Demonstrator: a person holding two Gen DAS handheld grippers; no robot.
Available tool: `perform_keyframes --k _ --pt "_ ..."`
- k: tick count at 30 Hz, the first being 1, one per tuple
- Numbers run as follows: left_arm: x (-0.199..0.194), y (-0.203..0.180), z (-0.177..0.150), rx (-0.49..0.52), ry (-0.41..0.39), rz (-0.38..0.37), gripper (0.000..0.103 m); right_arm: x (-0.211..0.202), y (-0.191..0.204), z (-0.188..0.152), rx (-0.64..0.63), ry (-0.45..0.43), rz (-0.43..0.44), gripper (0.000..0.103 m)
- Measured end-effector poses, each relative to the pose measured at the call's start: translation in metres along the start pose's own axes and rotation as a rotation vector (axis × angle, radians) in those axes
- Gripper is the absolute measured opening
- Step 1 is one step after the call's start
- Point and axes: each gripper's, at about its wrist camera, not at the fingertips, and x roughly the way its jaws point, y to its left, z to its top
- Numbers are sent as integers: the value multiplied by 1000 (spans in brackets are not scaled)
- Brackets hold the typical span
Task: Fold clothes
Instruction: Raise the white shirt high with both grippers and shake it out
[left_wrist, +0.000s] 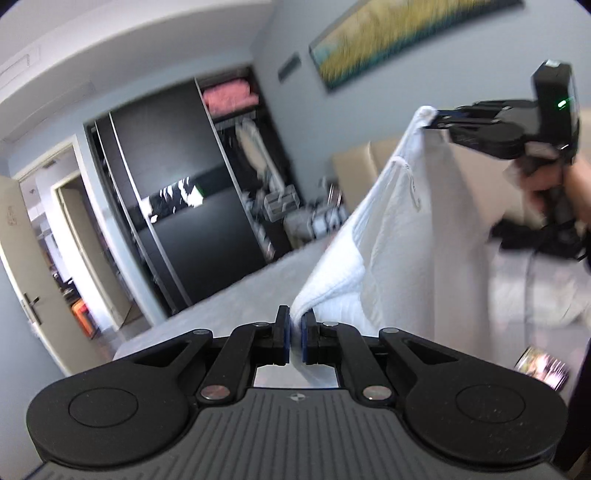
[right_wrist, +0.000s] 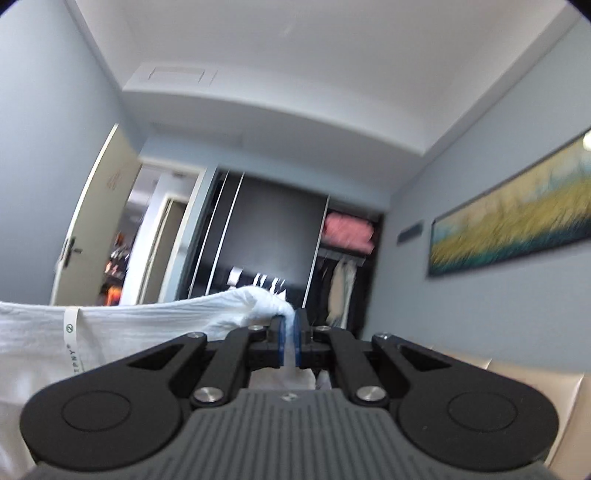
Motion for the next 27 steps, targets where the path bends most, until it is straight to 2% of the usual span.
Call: perform_keyframes --k 2,5,8,14,18,20,22,27 --pt "-20 10 12 -18 -56 59 4 -12 -3 19 -16 -26 10 5" --pt "-45 29 32 -86 -120 93 4 -36 -5 35 -10 -37 52 5" --pt "-68 18 41 -18 -172 139 4 -67 -2 44 -58 -108 2 5" --pt "-112 5 52 6 -281 148 4 -121 -19 73 -58 -206 -42 5" --pt "-122 9 66 -8 -339 146 4 -137 -25 89 -80 -276 -71 5" --pt "-115 11 70 -3 -339 146 3 -135 -26 90 -81 -282 -72 6" --pt "-99 14 69 -2 -306 124 3 -123 -24 84 -88 -263 -74 6" --pt "-27 32 36 -52 -119 42 3 -64 -9 31 -98 -90 -20 6"
